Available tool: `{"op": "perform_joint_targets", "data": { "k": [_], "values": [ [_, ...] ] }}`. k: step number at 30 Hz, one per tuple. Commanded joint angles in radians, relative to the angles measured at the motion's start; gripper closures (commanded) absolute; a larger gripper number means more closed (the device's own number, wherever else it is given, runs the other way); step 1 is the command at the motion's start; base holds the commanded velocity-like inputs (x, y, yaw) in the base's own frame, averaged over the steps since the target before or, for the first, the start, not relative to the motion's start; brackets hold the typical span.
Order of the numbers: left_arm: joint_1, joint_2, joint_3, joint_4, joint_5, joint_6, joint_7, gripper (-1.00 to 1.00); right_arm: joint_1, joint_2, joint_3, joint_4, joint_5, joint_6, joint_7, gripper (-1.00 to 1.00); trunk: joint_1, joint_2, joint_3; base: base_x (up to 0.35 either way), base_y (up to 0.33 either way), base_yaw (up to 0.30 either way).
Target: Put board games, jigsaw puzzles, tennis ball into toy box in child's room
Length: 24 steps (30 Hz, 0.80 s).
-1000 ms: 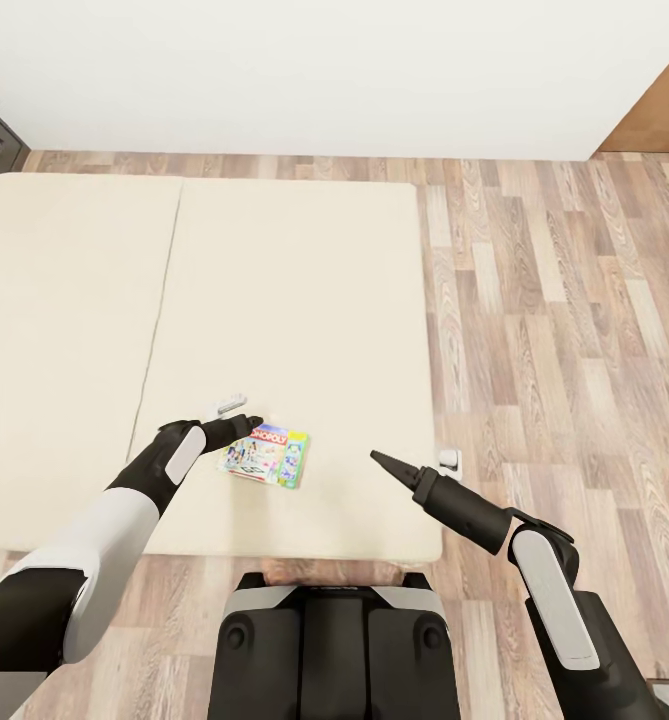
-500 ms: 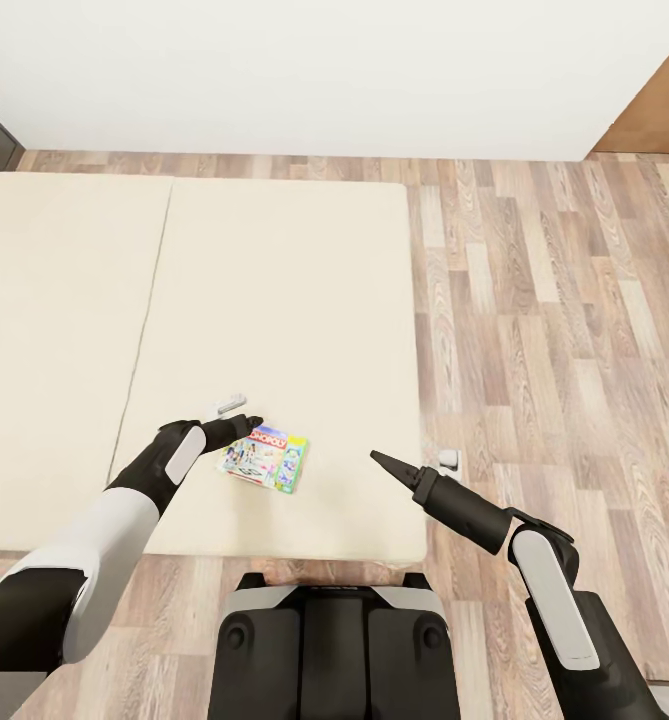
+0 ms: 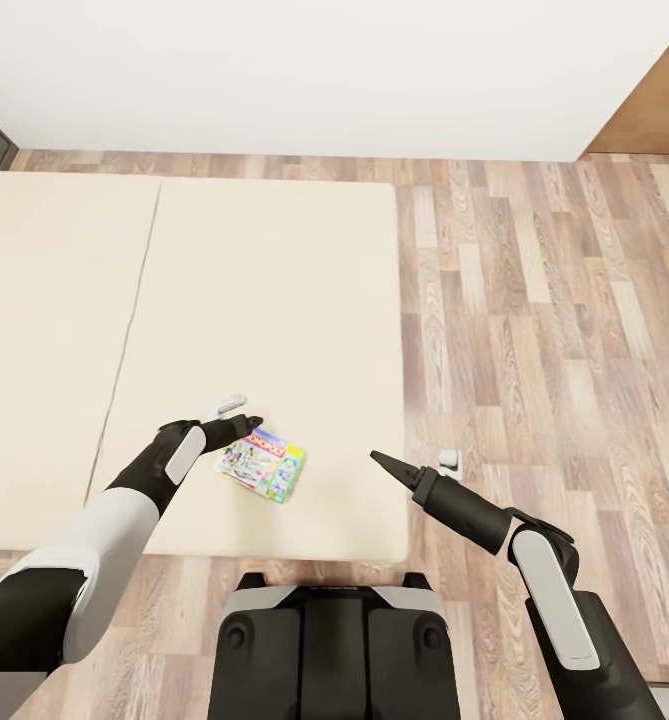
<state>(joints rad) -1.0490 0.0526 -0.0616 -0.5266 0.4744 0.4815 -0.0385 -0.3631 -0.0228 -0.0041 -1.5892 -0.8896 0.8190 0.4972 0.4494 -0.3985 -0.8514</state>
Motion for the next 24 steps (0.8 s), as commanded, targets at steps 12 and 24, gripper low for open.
{"op": "perform_joint_targets", "data": {
  "k": [12, 24],
  "values": [
    [0.0, 0.001, -0.004, -0.001, 0.003, 0.003, -0.001, -1.0, 0.0, 0.0, 0.0, 0.0, -0.002, 0.005, 0.001, -1.0, 0.001, -0.001, -0.001, 0.0, -0.073, 0.0],
    [0.0, 0.002, 0.002, -0.001, 0.005, 0.003, 0.0, -1.0, 0.0, 0.0, 0.0, 0.0, -0.002, 0.005, 0.001, -1.0, 0.001, -0.001, -0.001, 0.0, -0.04, 0.0]
  ]
}}
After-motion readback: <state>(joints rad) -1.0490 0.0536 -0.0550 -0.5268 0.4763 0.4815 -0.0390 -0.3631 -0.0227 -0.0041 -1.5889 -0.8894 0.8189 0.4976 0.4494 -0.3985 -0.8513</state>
